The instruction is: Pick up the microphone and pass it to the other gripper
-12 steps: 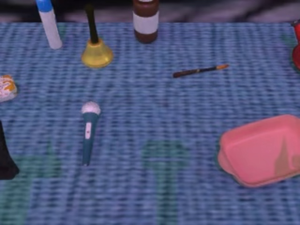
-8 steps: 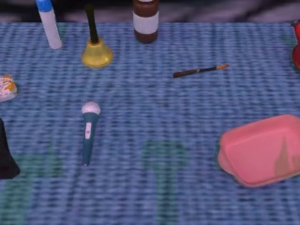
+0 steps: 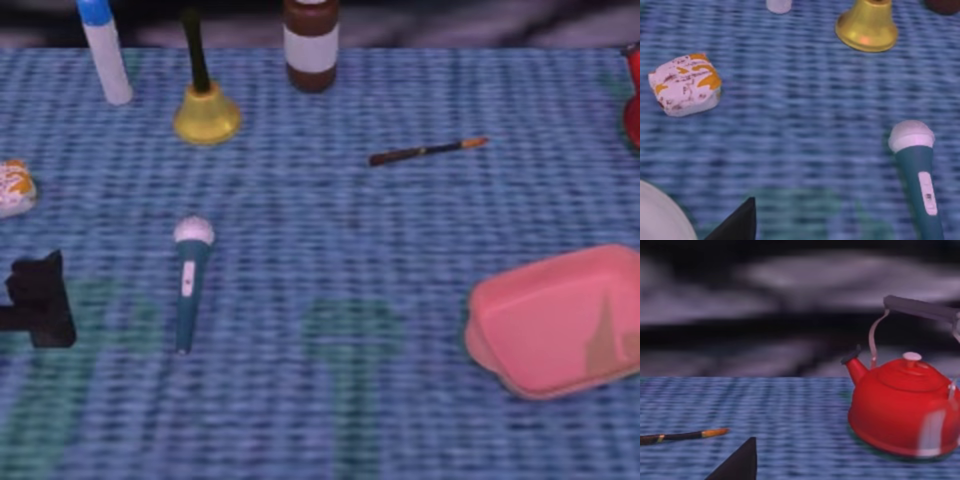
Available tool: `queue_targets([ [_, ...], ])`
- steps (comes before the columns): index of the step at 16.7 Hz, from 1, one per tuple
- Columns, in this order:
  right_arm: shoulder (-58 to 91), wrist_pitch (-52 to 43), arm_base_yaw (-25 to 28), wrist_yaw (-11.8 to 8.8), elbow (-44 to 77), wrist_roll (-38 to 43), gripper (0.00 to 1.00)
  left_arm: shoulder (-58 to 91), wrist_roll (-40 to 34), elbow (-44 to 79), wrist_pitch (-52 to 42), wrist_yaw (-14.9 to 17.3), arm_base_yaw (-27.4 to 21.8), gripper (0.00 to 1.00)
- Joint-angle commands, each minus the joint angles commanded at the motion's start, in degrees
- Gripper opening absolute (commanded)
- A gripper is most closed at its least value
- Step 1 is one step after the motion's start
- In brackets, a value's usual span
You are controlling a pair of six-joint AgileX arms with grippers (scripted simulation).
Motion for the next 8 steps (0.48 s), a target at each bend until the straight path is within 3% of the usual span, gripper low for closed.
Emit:
queue_targets([
  [8, 0.00, 0.00, 0.00, 0.00, 0.00, 0.00, 1.00, 45.24, -9.06, 29.75, -18.66, -0.58, -9.52, 1.00],
])
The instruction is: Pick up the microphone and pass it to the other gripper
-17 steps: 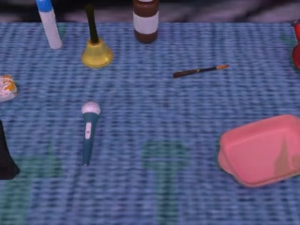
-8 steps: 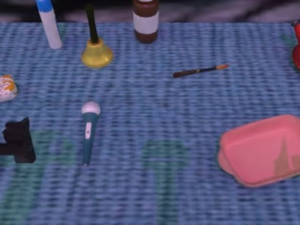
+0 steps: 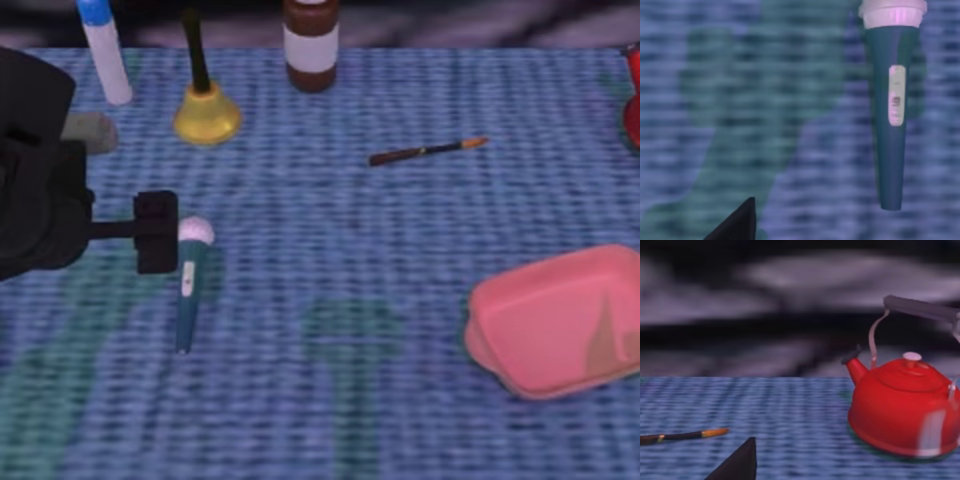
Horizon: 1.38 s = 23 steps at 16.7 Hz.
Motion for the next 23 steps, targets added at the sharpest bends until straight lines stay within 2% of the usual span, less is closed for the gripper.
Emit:
queue_targets([
  [7, 0.00, 0.00, 0.00, 0.00, 0.00, 0.00, 1.00, 23.88, -5.06, 15.59, -12.05, -0.56, -5.40, 1.00],
  [14, 0.00, 0.00, 0.00, 0.00, 0.00, 0.00, 1.00, 26.00, -5.53, 16.82, -13.42, -0.66, -5.63, 1.00],
  [18, 0.00, 0.00, 0.00, 0.00, 0.00, 0.00, 1.00, 28.86, -5.27, 15.25, -9.30, -0.66, -5.64, 1.00],
  [23, 0.00, 0.00, 0.00, 0.00, 0.00, 0.00, 1.00, 36.82, -4.88, 10.74, 3.87, -0.58, -5.36, 1.00],
])
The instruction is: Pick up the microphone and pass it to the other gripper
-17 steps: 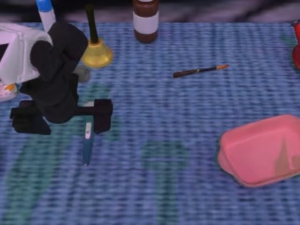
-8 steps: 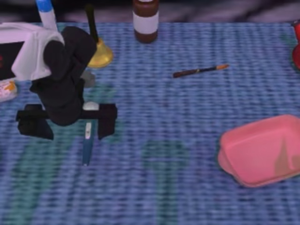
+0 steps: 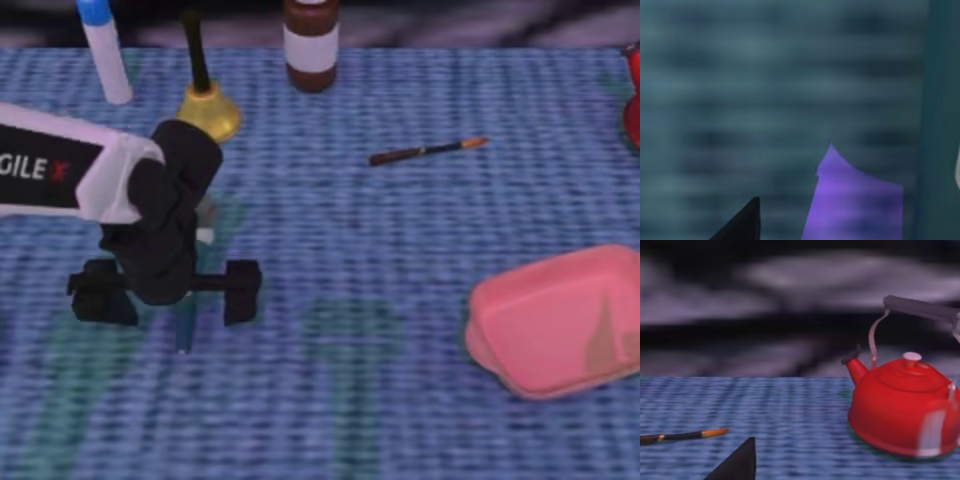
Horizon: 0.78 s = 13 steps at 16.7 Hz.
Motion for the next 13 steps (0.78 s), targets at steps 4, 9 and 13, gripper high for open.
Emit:
queue_targets([
  [4, 0.00, 0.00, 0.00, 0.00, 0.00, 0.00, 1.00, 2.61, 0.13, -1.42, 3.55, 0.03, 0.10, 1.00],
  [9, 0.00, 0.00, 0.00, 0.00, 0.00, 0.00, 1.00, 2.61, 0.13, -1.42, 3.55, 0.03, 0.10, 0.85],
  [13, 0.00, 0.00, 0.00, 0.00, 0.00, 0.00, 1.00, 2.61, 0.13, -1.42, 3.55, 0.03, 0.10, 0.55],
])
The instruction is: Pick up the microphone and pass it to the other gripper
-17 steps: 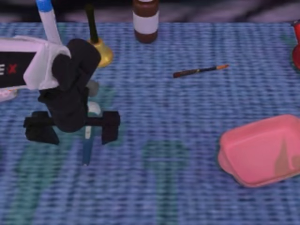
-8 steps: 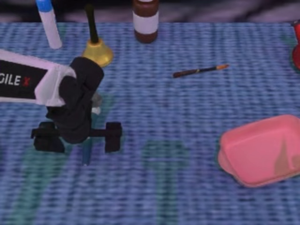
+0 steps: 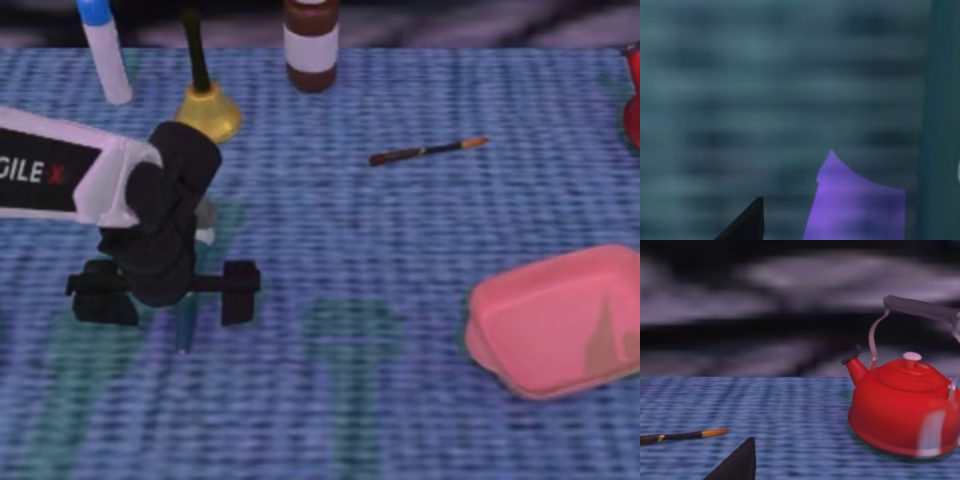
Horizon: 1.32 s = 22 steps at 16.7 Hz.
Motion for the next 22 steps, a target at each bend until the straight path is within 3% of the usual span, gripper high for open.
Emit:
queue_targets([
  [7, 0.00, 0.00, 0.00, 0.00, 0.00, 0.00, 1.00, 0.00, 0.00, 0.00, 0.00, 0.00, 0.00, 0.02],
  [17, 0.00, 0.00, 0.00, 0.00, 0.00, 0.00, 1.00, -3.97, 0.81, 1.29, -2.25, -1.09, -0.14, 0.00],
  [22, 0.00, 0.00, 0.00, 0.00, 0.00, 0.00, 1.00, -5.35, 3.27, -0.44, 6.50, 2.41, -0.18, 0.00],
])
